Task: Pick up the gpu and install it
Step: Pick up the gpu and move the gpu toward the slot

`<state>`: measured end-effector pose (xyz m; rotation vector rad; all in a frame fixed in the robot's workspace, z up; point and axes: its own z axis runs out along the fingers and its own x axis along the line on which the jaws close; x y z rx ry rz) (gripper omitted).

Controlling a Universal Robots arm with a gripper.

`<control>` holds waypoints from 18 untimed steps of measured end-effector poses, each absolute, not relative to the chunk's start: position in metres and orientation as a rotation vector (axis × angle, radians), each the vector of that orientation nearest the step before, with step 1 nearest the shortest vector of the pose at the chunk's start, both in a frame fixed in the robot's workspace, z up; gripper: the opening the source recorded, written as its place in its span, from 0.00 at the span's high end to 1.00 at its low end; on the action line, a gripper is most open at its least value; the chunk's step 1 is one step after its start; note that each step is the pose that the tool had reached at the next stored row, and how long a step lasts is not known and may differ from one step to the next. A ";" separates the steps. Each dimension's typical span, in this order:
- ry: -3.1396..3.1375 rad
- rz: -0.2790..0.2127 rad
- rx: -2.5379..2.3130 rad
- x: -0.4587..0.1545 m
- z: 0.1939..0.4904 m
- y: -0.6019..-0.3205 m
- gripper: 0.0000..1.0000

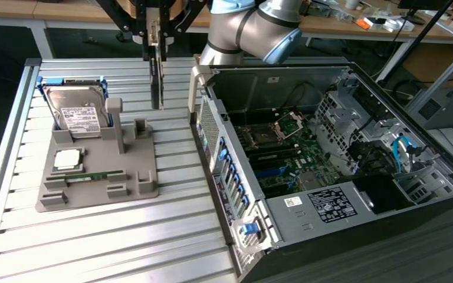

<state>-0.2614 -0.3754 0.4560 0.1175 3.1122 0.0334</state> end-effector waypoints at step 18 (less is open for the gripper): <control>3.112 0.031 0.117 -0.256 0.456 -0.376 0.73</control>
